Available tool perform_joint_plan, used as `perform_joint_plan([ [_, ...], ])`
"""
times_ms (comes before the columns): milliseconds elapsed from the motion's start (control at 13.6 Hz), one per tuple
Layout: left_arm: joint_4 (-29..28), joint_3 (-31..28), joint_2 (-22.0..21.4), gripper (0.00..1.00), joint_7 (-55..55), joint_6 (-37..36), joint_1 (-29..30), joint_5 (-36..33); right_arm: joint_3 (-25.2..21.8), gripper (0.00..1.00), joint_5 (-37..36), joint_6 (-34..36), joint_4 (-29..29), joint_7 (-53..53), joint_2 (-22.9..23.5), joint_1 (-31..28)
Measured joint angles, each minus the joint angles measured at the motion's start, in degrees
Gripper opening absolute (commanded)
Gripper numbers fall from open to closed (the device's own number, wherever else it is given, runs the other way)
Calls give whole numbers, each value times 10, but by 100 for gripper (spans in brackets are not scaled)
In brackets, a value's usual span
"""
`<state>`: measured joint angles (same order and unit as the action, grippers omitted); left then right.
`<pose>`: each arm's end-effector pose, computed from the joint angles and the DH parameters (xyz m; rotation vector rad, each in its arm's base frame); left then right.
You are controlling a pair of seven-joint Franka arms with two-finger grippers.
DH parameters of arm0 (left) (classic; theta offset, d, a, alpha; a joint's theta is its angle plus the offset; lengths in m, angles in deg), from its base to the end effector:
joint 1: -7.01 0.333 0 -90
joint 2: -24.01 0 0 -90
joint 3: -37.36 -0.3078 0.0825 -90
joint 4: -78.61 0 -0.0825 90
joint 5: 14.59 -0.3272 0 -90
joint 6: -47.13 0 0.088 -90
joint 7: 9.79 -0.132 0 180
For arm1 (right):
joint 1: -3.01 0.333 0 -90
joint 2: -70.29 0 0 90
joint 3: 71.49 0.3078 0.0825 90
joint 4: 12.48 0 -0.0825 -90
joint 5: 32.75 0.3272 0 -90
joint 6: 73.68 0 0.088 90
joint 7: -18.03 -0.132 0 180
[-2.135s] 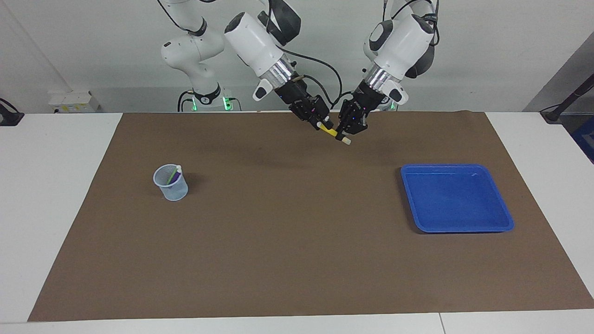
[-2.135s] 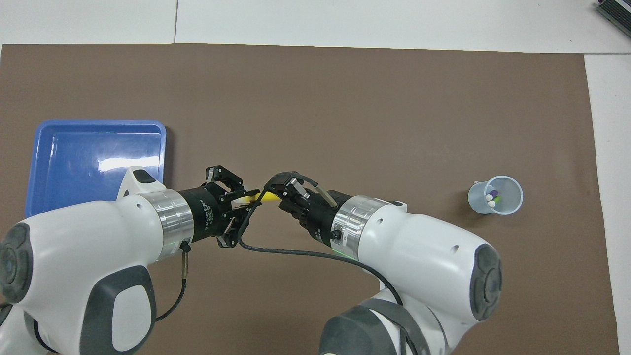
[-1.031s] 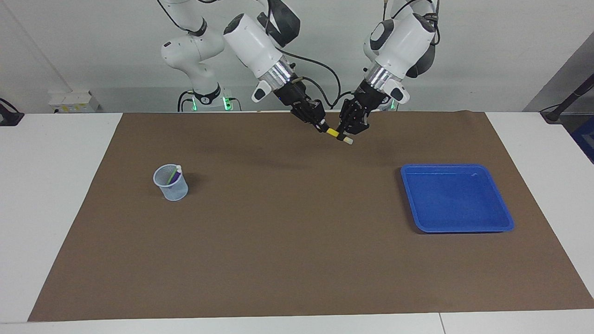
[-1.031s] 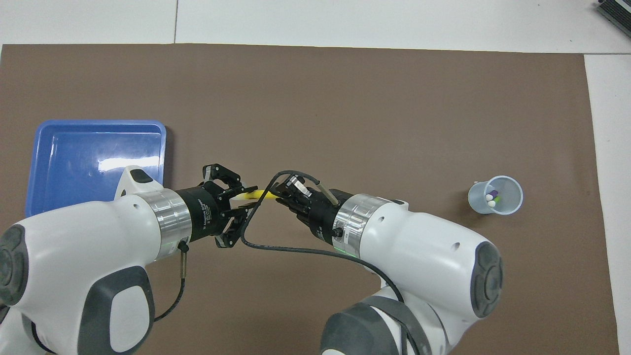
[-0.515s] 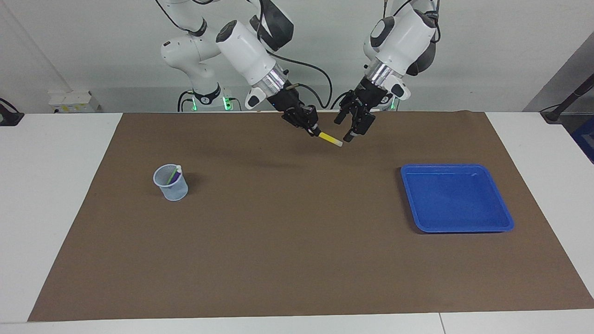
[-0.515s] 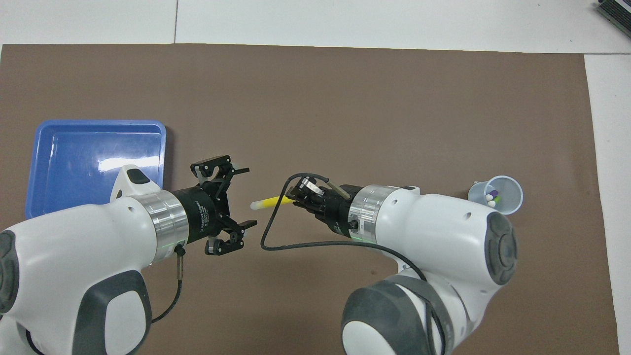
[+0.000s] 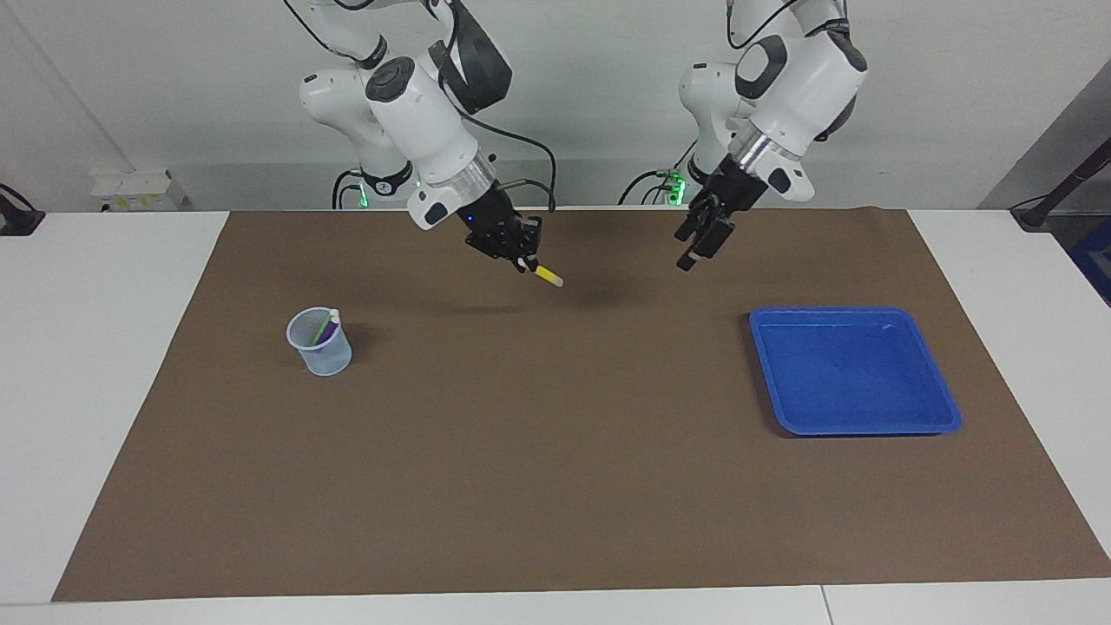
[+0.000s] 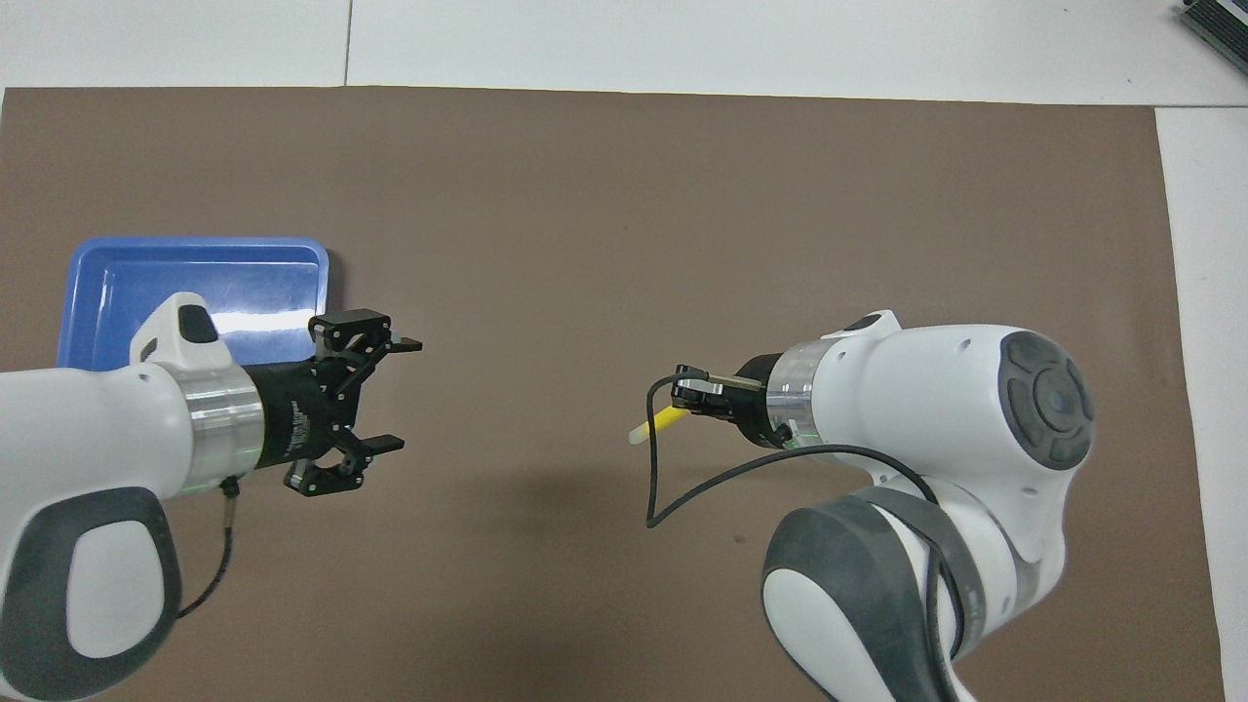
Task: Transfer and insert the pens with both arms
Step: 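Open the left gripper while the right gripper pulls the pen away, then carry the yellow pen to the white cup with the right gripper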
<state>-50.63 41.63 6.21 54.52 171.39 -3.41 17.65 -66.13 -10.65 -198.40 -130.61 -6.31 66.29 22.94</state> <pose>0.4149 -0.1441 0.5067 2.2168 1.4156 -0.1774 0.4475 0.2367 0.4774 -2.7551 0.2418 -0.0384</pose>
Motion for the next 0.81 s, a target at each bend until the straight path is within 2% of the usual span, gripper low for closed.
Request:
perform_joint_plan([
  [221, -1, -3, -12, 100, -171, -76, 102, -9, -1, 0, -38, 68, 6, 140, -7, -53],
  [368, -1, -4, -16, 100, -265, -109, 150, -44, -2, 0, -69, 115, 20, 209, -10, -84],
  [589, -1, -4, -19, 100, -390, -140, 188, -110, -2, 0, -174, 186, 57, 284, -11, -101],
  [810, -1, -4, -20, 100, -510, -147, 207, -176, -3, 0, -231, 193, 67, 400, -11, -124],
])
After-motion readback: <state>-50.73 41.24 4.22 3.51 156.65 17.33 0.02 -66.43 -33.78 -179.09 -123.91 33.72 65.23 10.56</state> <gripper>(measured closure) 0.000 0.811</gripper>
